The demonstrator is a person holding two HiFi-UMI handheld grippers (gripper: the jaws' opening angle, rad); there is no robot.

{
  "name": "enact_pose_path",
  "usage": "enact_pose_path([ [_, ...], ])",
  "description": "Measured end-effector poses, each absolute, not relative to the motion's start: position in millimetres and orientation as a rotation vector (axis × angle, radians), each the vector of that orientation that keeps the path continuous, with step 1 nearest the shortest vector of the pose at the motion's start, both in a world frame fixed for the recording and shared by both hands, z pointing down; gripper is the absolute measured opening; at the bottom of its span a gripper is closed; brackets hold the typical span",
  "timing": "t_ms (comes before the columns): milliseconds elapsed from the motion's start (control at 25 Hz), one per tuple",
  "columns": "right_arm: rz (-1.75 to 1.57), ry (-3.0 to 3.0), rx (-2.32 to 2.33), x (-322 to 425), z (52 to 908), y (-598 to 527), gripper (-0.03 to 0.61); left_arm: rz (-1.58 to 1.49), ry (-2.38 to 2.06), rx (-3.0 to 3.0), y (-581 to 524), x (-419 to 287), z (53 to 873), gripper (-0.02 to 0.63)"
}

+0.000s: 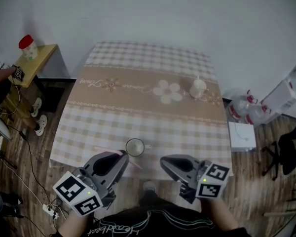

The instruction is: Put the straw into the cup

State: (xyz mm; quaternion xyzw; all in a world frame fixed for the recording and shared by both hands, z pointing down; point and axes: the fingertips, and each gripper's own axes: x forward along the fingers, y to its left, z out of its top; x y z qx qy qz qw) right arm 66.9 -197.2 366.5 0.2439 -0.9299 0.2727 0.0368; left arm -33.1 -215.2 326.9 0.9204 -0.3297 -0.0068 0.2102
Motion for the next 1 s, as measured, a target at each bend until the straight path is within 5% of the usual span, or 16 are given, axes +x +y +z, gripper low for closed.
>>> enact_pose_path([
  [1000, 0.983, -2.772, 0.714, 76.7, 417.2, -244.7, 0.011, 0.003, -1.128, 2.439, -290.5, -49.0, 387.0, 0.020],
])
